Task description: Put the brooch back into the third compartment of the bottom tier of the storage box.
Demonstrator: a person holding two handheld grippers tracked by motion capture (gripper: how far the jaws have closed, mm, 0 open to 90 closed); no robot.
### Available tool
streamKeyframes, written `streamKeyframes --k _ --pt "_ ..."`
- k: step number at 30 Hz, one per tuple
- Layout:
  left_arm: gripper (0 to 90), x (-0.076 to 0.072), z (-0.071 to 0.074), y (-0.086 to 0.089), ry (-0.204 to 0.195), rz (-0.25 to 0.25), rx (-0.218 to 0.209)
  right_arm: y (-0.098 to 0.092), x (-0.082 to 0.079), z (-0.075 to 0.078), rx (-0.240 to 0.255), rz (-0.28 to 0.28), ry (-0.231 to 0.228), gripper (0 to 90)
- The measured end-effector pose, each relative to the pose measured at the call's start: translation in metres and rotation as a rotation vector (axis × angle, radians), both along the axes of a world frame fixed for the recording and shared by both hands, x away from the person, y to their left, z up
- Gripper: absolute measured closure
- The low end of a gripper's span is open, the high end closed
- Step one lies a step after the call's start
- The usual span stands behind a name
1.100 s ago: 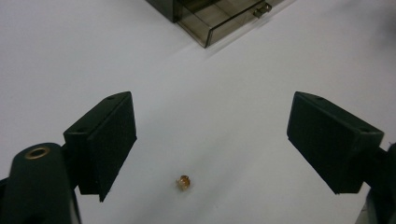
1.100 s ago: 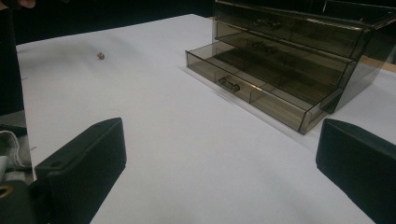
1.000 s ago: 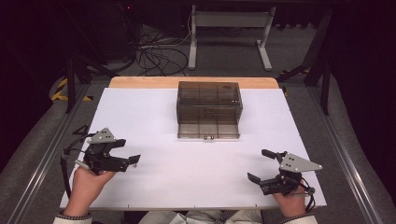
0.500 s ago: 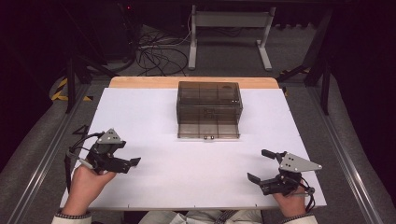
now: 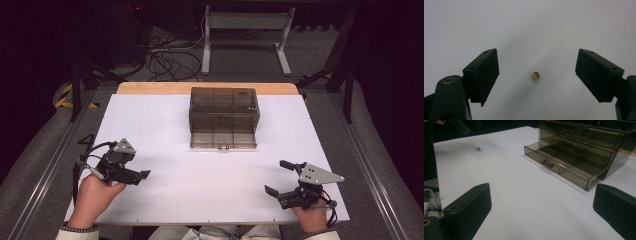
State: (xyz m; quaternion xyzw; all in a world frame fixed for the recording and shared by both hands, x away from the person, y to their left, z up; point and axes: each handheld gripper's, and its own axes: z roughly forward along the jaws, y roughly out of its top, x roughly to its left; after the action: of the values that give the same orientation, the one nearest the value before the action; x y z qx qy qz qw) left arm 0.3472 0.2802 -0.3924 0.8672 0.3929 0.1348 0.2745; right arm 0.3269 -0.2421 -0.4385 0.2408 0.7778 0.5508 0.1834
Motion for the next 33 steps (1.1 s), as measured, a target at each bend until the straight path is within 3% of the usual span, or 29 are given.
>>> streamKeyframes --k 4,10,14,33 --pt "22.0 0.003 -0.004 -0.002 0.023 0.0 0.042 0.0 0.0 0.0 -0.001 0.002 0.001 2.5" --pt "25.5 0.005 -0.008 -0.003 0.038 -0.009 0.051 0.0 0.0 0.0 -0.001 0.003 0.001 2.5" --pt "27.5 0.007 -0.015 -0.008 0.061 -0.018 0.1 0.0 0.0 0.0 -0.001 0.004 0.0 2.5" --pt "46.7 0.013 -0.027 -0.017 0.11 -0.043 0.186 0.001 0.001 -0.001 0.0 0.007 0.009 2.6"
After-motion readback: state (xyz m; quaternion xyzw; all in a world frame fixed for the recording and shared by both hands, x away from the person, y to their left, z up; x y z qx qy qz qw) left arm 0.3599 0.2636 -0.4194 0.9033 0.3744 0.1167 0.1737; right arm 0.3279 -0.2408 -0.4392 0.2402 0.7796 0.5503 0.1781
